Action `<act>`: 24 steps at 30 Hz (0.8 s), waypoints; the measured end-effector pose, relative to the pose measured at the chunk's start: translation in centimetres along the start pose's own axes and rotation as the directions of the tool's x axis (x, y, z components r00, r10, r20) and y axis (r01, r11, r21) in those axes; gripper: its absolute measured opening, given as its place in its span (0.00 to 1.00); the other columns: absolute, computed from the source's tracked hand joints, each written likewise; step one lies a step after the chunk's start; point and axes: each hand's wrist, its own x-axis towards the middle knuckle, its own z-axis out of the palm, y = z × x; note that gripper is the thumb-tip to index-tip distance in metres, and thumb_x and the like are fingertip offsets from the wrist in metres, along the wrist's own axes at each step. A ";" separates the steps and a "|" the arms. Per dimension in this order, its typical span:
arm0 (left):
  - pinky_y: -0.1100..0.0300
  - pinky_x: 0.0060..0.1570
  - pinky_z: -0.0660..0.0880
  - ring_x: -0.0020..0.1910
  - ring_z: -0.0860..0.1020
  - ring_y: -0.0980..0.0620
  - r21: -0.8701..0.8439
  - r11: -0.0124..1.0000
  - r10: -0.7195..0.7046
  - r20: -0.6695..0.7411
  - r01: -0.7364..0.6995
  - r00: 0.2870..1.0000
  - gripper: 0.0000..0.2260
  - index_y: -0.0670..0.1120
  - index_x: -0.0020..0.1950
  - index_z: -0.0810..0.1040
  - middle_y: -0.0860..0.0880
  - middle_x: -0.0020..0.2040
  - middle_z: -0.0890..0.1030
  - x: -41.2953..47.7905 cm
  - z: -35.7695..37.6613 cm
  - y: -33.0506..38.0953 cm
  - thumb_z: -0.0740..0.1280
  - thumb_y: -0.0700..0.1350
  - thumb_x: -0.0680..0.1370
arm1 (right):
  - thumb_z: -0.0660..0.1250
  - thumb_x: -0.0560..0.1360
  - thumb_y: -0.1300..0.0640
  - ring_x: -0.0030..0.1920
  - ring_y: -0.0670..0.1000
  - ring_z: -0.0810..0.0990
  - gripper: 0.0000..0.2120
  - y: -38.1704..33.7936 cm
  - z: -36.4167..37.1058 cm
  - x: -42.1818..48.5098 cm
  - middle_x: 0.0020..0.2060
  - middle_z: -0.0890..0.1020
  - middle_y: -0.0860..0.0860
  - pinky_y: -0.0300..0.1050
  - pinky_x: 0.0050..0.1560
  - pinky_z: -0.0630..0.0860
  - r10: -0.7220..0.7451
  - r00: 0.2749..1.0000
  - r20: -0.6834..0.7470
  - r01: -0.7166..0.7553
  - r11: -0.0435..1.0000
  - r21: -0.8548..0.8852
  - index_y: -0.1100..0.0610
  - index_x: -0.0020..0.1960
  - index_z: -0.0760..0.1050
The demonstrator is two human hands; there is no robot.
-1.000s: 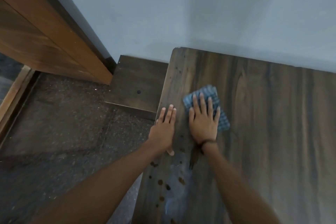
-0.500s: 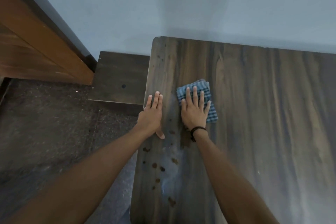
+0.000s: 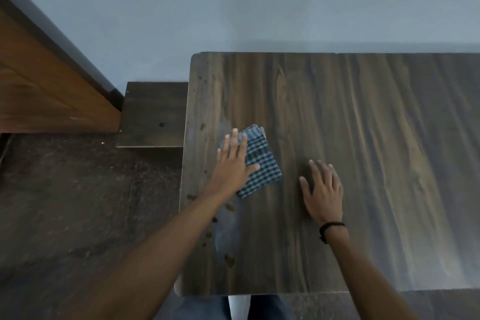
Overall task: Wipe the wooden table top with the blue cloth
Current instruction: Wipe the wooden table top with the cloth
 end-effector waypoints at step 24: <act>0.44 0.78 0.34 0.78 0.30 0.50 0.086 0.988 -0.127 0.002 0.126 0.992 0.37 0.52 0.82 0.34 0.52 0.80 0.29 7.6 -0.6 -3.0 0.45 0.69 0.82 | 0.55 0.81 0.40 0.78 0.55 0.60 0.27 1.5 1.9 1.5 0.75 0.66 0.53 0.57 0.79 0.52 -0.133 0.991 0.016 0.134 0.990 -0.049 0.52 0.76 0.65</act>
